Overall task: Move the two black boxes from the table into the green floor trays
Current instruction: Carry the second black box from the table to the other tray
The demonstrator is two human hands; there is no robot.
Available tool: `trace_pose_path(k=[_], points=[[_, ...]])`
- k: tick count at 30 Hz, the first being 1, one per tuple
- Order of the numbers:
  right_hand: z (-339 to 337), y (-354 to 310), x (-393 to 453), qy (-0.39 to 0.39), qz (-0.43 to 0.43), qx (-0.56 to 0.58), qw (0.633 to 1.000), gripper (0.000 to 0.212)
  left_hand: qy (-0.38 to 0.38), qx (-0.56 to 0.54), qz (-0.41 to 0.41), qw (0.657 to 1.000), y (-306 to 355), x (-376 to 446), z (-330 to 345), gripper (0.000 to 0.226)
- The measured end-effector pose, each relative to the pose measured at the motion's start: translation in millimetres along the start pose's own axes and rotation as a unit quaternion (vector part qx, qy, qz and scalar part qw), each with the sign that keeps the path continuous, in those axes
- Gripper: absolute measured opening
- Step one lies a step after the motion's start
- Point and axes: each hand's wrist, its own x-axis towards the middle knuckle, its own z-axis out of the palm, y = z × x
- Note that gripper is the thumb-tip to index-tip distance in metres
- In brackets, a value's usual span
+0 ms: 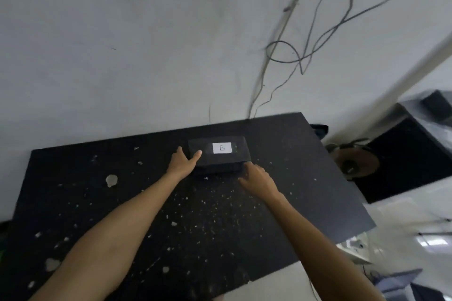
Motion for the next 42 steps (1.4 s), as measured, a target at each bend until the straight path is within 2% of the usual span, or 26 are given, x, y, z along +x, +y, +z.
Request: trace_pose_path(k=[5, 10, 16, 21, 25, 29, 35, 39, 42], points=[[1, 21, 70, 0.039, -0.08, -0.114, 0.99, 0.074, 0.056, 0.025, -0.045, 0.997, 8, 23, 28, 0.102], [5, 29, 119, 0.013, -0.03, 0.009, 0.999, 0.082, 0.055, -0.028, -0.091, 0.994, 10, 37, 49, 0.104], [13, 26, 135, -0.012, -0.012, 0.08, 0.997, 0.081, 0.078, -0.077, -0.066, 0.992, 16, 44, 54, 0.091], [-2, 14, 124, 0.051, 0.015, 0.13, 0.99, 0.084, 0.136, -0.066, -0.052, 0.987, 35, 35, 46, 0.096], [-36, -8, 106, 0.116, 0.033, 0.197, 0.973, 0.091, 0.22, -0.039, 0.01, 0.975, 59, 11, 22, 0.1], [-91, -42, 82, 0.177, -0.016, 0.296, 0.939, 0.089, 0.302, -0.031, 0.097, 0.948, 95, -22, -23, 0.101], [-180, -98, 32, 0.286, -0.154, 0.389, 0.862, 0.077, 0.377, -0.089, 0.231, 0.893, 160, -81, -98, 0.097], [-221, -130, -6, 0.363, -0.212, 0.424, 0.802, 0.076, 0.419, -0.134, 0.292, 0.85, 204, -120, -132, 0.097], [-240, -149, -29, 0.393, -0.249, 0.428, 0.775, 0.082, 0.452, -0.147, 0.308, 0.824, 229, -142, -149, 0.104]])
